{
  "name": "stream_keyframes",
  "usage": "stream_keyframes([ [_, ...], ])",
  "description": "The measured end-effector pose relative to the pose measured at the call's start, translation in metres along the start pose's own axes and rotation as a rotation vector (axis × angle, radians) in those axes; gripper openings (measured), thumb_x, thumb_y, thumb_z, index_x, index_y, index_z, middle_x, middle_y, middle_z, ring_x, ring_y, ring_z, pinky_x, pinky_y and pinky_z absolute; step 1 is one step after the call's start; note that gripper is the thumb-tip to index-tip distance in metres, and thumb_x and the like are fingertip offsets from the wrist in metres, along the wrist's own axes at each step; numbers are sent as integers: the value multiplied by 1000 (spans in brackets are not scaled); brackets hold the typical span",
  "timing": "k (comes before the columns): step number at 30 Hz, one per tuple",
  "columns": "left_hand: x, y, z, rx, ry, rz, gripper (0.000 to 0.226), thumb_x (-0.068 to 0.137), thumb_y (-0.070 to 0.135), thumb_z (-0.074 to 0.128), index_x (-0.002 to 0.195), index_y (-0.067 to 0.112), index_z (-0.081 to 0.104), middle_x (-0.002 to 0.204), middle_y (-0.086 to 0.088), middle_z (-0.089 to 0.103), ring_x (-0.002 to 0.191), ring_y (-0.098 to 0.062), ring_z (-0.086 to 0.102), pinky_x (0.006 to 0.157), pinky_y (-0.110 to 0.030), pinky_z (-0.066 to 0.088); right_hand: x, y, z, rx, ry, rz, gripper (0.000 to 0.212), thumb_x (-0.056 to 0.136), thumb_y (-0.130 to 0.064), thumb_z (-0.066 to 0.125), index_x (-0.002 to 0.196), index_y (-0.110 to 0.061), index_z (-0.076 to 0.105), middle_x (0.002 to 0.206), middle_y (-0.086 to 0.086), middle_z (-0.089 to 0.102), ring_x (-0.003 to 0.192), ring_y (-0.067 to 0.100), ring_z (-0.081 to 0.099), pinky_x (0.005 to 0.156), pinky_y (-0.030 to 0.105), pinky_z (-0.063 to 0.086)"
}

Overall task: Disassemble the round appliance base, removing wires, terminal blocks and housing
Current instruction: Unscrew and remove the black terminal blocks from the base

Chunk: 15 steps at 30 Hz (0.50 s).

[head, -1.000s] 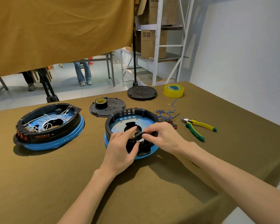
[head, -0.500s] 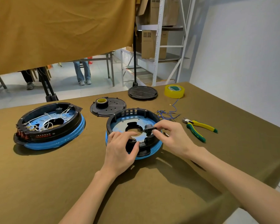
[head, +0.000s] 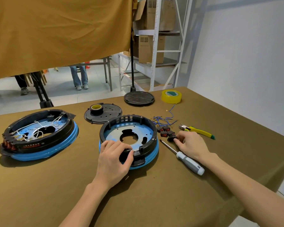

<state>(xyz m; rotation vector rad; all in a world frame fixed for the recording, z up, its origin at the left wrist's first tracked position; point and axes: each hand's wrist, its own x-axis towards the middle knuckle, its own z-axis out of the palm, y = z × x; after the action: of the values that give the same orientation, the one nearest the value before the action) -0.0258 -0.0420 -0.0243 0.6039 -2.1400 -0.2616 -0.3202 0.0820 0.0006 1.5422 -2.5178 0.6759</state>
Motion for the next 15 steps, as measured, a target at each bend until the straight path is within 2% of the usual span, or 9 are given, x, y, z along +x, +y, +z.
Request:
stream_keyframes([
  [3,1,0,1,-4,12,11,19,92,38,60,93,24,73,89,12,70,89,-8,59,97,-36,40,1,2,1,-114,-28,-20,18,94,-42,63,98,-27,71,87,-9,66,84,16,62,65,31,50],
  [6,0,-2,2,-6,15,11,19,92,39,60,93,24,72,88,13,70,89,-8,59,97,-34,39,9,-3,-2,-131,-83,73,26,91,-46,61,105,-26,70,85,-6,65,81,20,64,61,30,46],
  [9,-1,-2,2,-2,7,4,19,92,40,60,93,25,72,90,13,70,91,-7,58,98,-34,39,12,-8,4,-91,-25,80,27,91,-49,61,105,-26,62,88,-7,62,79,16,61,58,30,45],
  [15,-1,0,2,1,0,-11,18,93,40,60,93,26,71,91,13,69,92,-7,59,99,-34,39,26,-9,10,-66,-36,96,20,98,-23,61,117,-19,65,105,7,67,96,29,64,71,38,52],
])
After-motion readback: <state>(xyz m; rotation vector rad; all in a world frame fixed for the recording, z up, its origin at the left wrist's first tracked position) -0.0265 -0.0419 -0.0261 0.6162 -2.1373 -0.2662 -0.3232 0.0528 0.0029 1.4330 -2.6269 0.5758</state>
